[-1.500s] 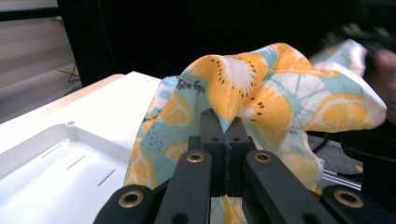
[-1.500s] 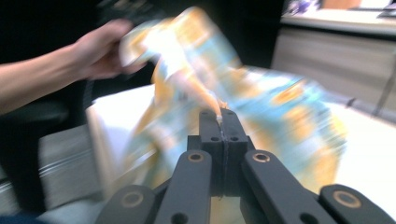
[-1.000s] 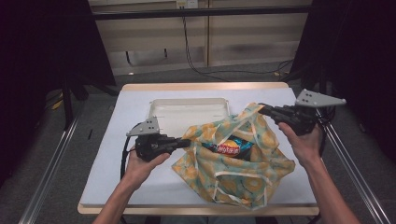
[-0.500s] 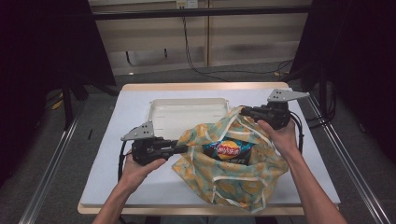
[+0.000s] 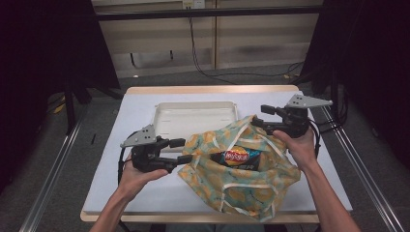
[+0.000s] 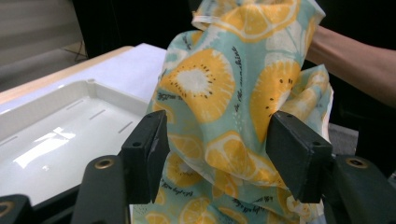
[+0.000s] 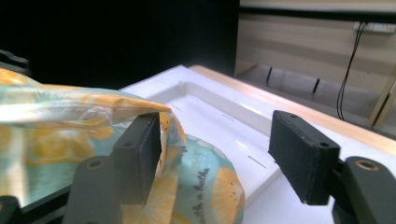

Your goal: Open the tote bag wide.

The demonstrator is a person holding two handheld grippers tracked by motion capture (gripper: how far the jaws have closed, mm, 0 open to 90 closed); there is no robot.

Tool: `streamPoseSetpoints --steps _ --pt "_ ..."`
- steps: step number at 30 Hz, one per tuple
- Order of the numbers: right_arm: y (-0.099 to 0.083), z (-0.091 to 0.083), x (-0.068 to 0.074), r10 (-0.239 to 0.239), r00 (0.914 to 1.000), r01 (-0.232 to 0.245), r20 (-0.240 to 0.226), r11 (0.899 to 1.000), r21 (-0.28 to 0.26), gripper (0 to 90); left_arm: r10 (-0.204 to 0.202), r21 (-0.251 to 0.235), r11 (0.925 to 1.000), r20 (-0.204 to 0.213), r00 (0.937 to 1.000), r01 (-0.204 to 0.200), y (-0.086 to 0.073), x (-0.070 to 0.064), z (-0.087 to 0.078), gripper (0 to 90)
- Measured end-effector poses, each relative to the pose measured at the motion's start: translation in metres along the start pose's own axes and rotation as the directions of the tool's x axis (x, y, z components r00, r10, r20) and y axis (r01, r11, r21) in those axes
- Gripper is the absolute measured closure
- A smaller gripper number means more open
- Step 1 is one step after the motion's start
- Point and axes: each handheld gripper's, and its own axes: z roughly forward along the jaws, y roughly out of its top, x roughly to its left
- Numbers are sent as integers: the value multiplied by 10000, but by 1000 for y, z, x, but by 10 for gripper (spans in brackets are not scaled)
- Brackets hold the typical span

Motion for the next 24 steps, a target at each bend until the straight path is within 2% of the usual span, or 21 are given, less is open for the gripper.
streamPoseSetpoints --steps 1,3,6,8,10,12,13,14,15,16,17,19,22,24 --pt "1 -3 0 13 10000 -14 -93 9999 -107 334 -31 -153 9999 -27 10000 31 1 -1 -2 379" --pt "3 -14 3 -14 10000 15 40 9996 -299 322 -33 -301 9995 -12 10000 33 1 -3 -4 370" --pt "5 -24 7 -49 9999 44 -157 9995 -328 318 41 -316 9995 9 10000 -41 3 -6 -5 362" --pt "4 -37 18 -218 9992 206 -339 9992 -342 328 117 -414 9991 -107 9999 -122 8 -8 -4 353" --pt "2 -47 28 -441 9982 430 -408 9987 -288 394 135 -495 9987 -146 9998 -142 12 -9 -5 355" --pt "1 -51 30 -491 9977 475 -462 9983 -338 397 213 -567 9982 -65 9998 -216 14 -11 -5 367" --pt "-3 -61 37 -501 9979 488 -400 9983 -328 422 394 -567 9976 -69 9992 -397 18 -15 -3 380" --pt "-5 -66 40 -506 9974 490 -516 9983 -313 437 394 -567 9976 -69 9992 -397 18 -15 -3 385" --pt "-7 -70 43 -559 9971 548 -509 9982 -243 441 648 -536 9965 167 9978 -638 21 -21 -1 393" --pt "-7 -70 43 -559 9971 548 -509 9982 -243 441 648 -536 9965 167 9978 -638 21 -21 -1 394" --pt "-11 -79 47 -682 9967 679 -447 9977 -86 458 789 -508 9957 312 9964 -772 24 -26 4 393" --pt "-17 -85 49 -686 9971 687 -320 9976 -5 467 883 -448 9953 485 9949 -861 25 -28 10 385" --pt "-33 -90 49 -585 9982 588 -164 9980 212 463 1033 -88 9946 575 9930 -1030 23 -31 21 344" --pt "-44 -89 49 -562 9982 572 -223 9972 472 430 1109 116 9937 624 9919 -1118 21 -31 28 319"
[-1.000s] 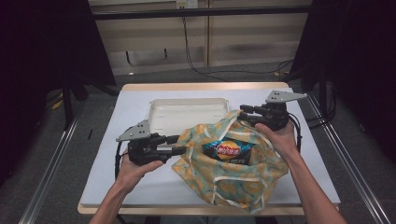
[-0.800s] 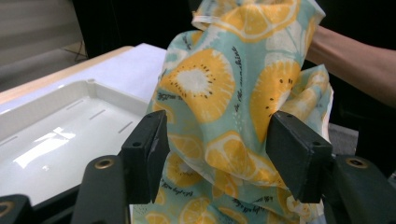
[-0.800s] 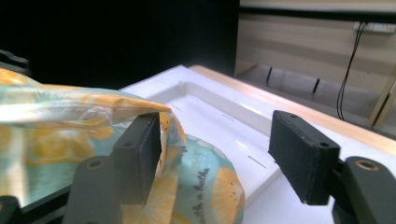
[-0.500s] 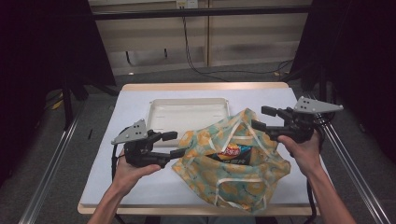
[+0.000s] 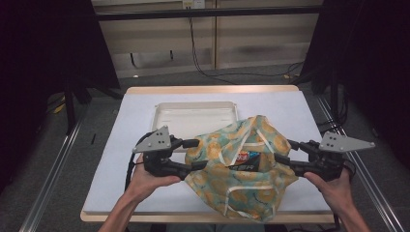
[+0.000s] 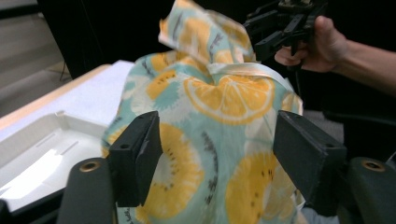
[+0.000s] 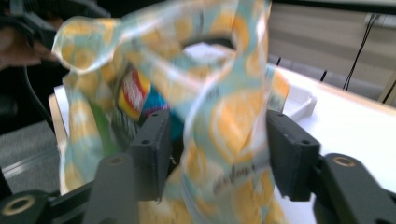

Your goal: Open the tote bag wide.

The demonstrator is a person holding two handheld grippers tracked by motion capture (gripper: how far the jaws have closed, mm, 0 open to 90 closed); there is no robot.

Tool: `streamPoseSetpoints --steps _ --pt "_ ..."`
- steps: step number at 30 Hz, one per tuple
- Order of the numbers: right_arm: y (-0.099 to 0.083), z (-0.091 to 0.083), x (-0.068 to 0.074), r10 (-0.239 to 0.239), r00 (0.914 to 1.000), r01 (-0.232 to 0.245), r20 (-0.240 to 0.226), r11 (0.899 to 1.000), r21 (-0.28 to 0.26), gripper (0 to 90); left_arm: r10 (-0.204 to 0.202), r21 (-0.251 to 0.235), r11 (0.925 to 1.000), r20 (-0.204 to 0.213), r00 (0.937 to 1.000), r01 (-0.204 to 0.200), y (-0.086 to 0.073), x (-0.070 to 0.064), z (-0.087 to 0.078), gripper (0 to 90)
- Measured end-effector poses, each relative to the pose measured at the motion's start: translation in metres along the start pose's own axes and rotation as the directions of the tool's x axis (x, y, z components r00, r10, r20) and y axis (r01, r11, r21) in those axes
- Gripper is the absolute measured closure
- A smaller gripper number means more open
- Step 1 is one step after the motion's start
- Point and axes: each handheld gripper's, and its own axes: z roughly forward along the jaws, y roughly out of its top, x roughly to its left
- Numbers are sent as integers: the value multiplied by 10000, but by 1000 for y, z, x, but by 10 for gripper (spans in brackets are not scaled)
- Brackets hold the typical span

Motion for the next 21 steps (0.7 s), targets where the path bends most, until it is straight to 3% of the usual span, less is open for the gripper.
streamPoseSetpoints --steps 2,3,4,6,8,10,11,14,16,17,18,21 --pt "-7 6 0 15 10000 -14 -64 9998 184 391 28 296 9996 -188 9998 -23 -2 3 8 329" --pt "-9 10 0 -1 10000 3 -77 9998 193 372 237 544 9983 -537 9983 -208 -2 5 13 346" --pt "-10 16 -1 -63 9999 65 -93 9996 276 374 237 544 9983 -537 9983 -208 -2 5 13 400" --pt "-8 23 -3 -310 9995 310 -20 9988 376 519 224 583 9981 -594 9980 -189 0 14 16 585" --pt "-5 24 -11 -170 9999 170 1 9998 48 683 65 342 9994 -446 9990 -49 4 22 13 789" --pt "0 21 -17 -115 9999 115 -10 9998 -140 780 8 144 9999 -324 9995 -3 6 27 11 891" --pt "5 19 -21 -149 9999 151 77 9995 -281 844 -68 121 9999 -299 9995 72 7 28 10 900" --pt "17 17 -29 -130 9998 136 124 9985 -522 899 -167 -23 9999 -76 9998 167 8 26 11 871" --pt "25 22 -36 -60 9999 65 83 9982 -602 900 -200 -201 9996 195 9996 204 9 16 13 682" --pt "27 24 -37 -1 10000 6 92 9984 -570 900 -26 -237 9997 555 9985 39 9 10 13 643" --pt "32 28 -41 60 10000 -56 74 9983 -578 900 74 -312 9995 618 9981 -55 9 6 13 623" --pt "38 34 -44 128 9999 -124 66 9980 -613 900 347 -54 9994 800 9962 -344 9 -3 16 447"
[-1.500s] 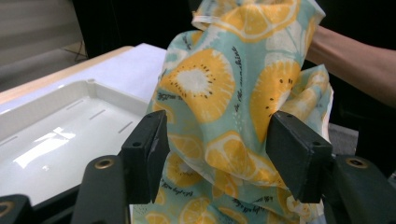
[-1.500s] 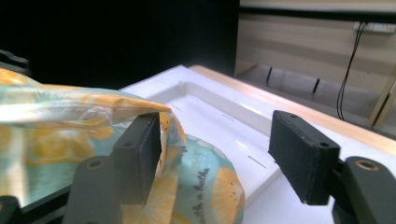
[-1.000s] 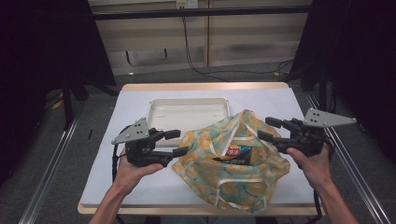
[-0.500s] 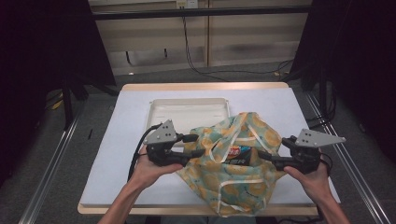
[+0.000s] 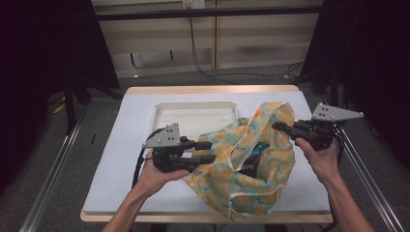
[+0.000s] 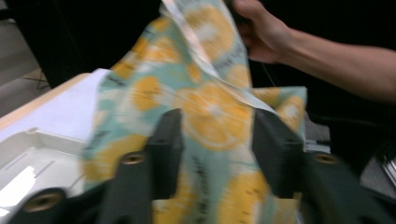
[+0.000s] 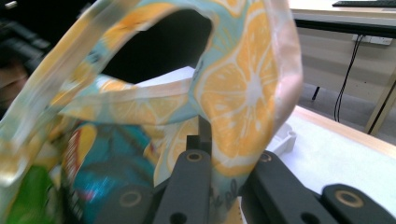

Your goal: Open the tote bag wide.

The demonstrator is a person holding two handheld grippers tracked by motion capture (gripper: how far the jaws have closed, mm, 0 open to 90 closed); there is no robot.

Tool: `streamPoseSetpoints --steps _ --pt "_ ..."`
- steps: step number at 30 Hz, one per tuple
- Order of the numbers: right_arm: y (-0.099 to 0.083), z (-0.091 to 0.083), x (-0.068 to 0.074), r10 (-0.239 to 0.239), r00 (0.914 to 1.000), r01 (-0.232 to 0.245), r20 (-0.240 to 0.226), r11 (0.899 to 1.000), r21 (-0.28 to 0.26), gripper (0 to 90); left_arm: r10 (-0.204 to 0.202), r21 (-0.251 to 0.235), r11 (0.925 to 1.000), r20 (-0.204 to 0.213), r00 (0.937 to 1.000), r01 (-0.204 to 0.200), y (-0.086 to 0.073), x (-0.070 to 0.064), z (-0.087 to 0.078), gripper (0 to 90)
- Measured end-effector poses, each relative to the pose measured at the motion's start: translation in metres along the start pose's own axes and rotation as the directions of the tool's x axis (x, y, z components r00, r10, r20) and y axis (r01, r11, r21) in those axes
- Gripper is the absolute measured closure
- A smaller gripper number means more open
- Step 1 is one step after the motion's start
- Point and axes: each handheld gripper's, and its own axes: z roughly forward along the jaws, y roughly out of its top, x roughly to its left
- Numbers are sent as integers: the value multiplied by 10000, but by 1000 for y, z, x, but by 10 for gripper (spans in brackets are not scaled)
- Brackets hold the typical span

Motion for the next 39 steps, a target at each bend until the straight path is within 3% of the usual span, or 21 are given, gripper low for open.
streamPoseSetpoints --steps 1,2,3,4,7,10,11,14,15,18,20,23,25,30,31,32,36,37,39 --pt "3 5 -2 37 10000 -37 27 10000 21 900 57 163 9999 -23 10000 -56 -1 -2 3 447" --pt "8 11 -6 119 9998 -120 145 9999 24 900 9 473 9989 -137 9999 -2 -5 -2 9 331" --pt "10 14 -8 167 9998 -168 126 9999 38 900 9 473 9989 -137 9999 -2 -5 -2 9 287" --pt "11 16 -10 173 9996 -175 201 9998 74 900 -141 754 9971 -2 9999 141 -11 -2 15 264" --pt "13 23 -13 253 9994 -257 227 9995 180 899 -51 1095 9940 -215 9998 74 -19 0 25 248" --pt "13 31 -15 335 9993 -339 186 9991 244 895 -59 1212 9926 -452 9990 114 -24 4 27 381" --pt "13 33 -15 378 9992 -382 151 9990 251 893 -19 1281 9917 -598 9982 95 -24 6 25 484" --pt "13 38 -14 367 9993 -368 50 9990 238 879 -189 832 9963 -368 9991 219 -22 10 17 826" --pt "14 39 -14 377 9993 -377 -22 9991 204 874 -189 832 9963 -368 9991 219 -22 10 17 890" --pt "18 40 -15 343 9994 -343 14 9993 127 834 -413 127 9990 -501 9979 420 -10 19 3 900" --pt "22 41 -17 314 9995 -314 96 9995 86 802 -761 -416 9964 -499 9959 740 -5 26 -2 900" --pt "25 44 -24 385 9990 -388 219 9991 161 775 -1315 -873 9885 -928 9870 1235 -2 43 -9 900" --pt "24 47 -31 526 9983 -531 262 9984 211 777 -1672 -918 9832 -1062 9802 1578 -6 53 -9 900" --pt "11 65 -46 831 9955 -860 457 9942 653 786 -2444 -534 9696 -1613 9562 2388 -26 74 -3 900" --pt "8 69 -48 903 9948 -936 467 9928 746 790 -2444 -534 9696 -1613 9562 2388 -26 74 -3 900" --pt "3 74 -50 994 9939 -1031 473 9910 856 788 -2636 -430 9646 -1663 9502 2601 -35 78 -1 900" --pt "-14 84 -56 1232 9907 -1293 571 9844 1197 777 -2863 40 9565 -1785 9414 2917 -52 82 3 900" --pt "-17 85 -56 1264 9904 -1325 559 9832 1252 775 -2863 40 9565 -1785 9414 2917 -52 82 3 900" --pt "-25 87 -57 1229 9900 -1321 689 9797 1505 773 -2802 488 9551 -1733 9442 2924 -62 79 4 900"
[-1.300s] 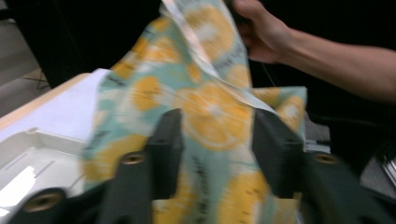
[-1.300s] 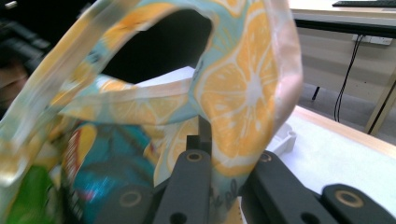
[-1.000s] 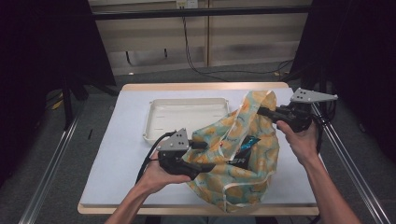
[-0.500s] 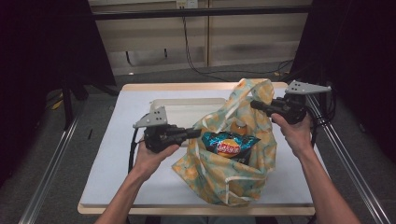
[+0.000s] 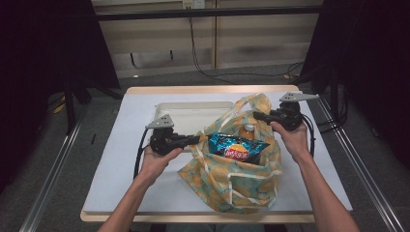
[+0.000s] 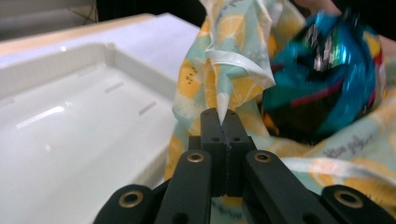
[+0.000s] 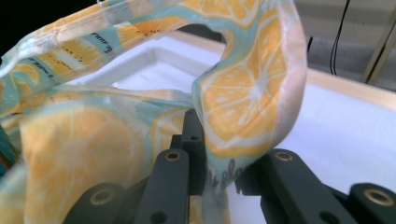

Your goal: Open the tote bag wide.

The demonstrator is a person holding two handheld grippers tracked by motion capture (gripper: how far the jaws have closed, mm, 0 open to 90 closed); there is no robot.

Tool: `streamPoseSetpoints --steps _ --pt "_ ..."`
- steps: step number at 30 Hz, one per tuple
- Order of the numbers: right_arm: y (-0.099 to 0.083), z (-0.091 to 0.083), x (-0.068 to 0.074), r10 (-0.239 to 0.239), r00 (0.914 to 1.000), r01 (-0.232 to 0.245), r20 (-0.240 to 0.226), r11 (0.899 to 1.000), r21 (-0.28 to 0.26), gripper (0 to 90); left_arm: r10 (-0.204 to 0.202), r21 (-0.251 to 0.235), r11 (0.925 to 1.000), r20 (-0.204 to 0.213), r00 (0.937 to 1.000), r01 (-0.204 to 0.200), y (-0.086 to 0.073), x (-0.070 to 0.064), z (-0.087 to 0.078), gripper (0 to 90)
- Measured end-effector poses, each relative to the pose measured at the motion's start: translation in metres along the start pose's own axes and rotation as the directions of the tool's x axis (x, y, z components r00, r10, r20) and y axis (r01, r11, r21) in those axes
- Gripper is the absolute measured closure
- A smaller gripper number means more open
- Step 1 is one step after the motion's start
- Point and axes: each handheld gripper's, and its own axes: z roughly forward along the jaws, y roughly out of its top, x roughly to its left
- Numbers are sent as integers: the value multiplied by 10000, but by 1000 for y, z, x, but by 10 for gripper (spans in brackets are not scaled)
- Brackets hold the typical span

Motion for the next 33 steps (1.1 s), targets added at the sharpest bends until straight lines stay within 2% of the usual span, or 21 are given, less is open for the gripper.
streamPoseSetpoints --steps 5,11,14,17,19,24,28,30,33 --pt "-20 4 -1 4 10000 -4 11 9989 471 784 87 627 9980 187 9998 -98 -12 -6 3 900" --pt "-46 -5 -2 134 9999 -136 25 9978 649 840 -11 893 9960 407 9992 -26 -30 -9 1 900" --pt "-56 -12 -2 168 9999 -166 -23 9971 742 886 -119 994 9950 531 9985 66 -35 -10 2 900" --pt "-66 -16 3 39 9999 -31 -92 9959 903 895 -23 1163 9932 686 9976 -57 -37 -13 3 900" --pt "-67 -16 3 26 9999 -15 -108 9956 941 895 9 1223 9925 634 9980 -86 -38 -14 4 900" --pt "-88 -6 -1 175 9998 -185 75 9873 1579 896 -121 1385 9903 518 9986 48 -47 -10 15 900" --pt "-96 -1 -2 230 9997 -237 61 9837 1784 896 -209 1478 9889 462 9987 139 -51 -7 17 900" --pt "-98 1 -3 97 9999 -106 61 9827 1846 896 -266 1577 9873 380 9989 203 -56 -4 19 900" --pt "-103 8 -3 -31 9999 0 136 9750 2222 895 -300 1648 9860 271 9992 251 -59 0 23 900"
